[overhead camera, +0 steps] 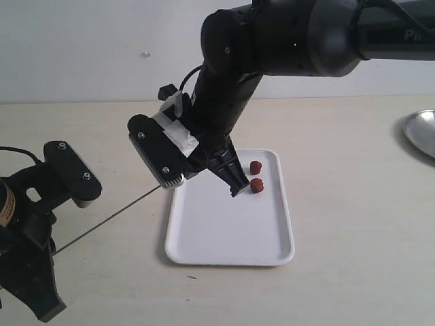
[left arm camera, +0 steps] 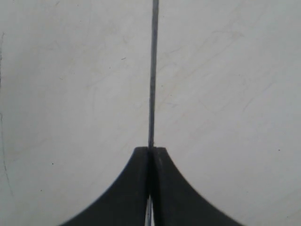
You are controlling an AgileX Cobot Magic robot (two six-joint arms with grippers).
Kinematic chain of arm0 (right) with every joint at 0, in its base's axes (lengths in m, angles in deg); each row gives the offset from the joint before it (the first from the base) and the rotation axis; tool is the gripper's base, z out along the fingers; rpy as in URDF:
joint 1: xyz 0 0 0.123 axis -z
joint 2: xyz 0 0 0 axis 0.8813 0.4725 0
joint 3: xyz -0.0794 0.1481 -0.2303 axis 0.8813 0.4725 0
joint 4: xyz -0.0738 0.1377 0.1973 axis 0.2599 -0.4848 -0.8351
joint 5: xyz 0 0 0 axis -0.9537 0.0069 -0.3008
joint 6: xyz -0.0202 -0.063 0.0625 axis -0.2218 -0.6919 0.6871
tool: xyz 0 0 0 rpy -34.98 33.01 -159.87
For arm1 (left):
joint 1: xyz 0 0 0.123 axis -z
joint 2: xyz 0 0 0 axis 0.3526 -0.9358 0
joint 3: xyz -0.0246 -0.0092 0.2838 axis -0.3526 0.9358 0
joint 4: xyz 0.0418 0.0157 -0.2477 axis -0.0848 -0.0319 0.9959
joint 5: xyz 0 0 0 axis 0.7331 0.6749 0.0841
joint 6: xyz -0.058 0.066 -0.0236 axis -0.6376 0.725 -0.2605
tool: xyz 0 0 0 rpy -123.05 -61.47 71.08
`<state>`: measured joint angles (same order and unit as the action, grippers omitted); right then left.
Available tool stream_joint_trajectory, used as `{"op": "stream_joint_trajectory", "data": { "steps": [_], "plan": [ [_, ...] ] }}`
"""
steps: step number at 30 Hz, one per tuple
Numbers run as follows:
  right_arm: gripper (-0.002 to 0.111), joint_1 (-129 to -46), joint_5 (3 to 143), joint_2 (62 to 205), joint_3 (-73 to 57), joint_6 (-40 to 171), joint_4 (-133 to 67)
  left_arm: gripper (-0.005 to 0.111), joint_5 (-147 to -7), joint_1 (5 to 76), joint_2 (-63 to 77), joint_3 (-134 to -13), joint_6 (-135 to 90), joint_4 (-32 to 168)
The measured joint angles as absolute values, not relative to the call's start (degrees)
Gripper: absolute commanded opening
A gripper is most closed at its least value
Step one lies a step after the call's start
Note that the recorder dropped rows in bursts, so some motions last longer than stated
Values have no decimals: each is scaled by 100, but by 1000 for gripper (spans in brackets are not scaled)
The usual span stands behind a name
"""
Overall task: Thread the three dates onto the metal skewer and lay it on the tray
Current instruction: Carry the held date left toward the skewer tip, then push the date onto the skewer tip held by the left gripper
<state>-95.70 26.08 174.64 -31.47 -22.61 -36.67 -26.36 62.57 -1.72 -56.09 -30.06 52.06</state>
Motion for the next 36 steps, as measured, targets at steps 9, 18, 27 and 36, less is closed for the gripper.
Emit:
{"op": "stream_joint_trajectory", "data": {
  "steps": [9, 18, 27, 36],
  "plan": [
    [20, -9594, 2606, 17464, -3147, -2155, -3705, 0, -2636, 6257, -172, -5609, -3006, 5206],
    [20, -9607, 2596, 17464, -3147, -2141, -3735, 0, -2636, 6257, -172, -5609, -2949, 5206],
    [20, -9609, 2560, 17464, -3147, -2130, -3746, 0, -3859, 6257, -183, -5597, -2949, 5206],
    [20, -9619, 2555, 17464, -3147, -2130, -3792, 0, -4728, 6257, -183, -5597, -2949, 5206]
  ]
}}
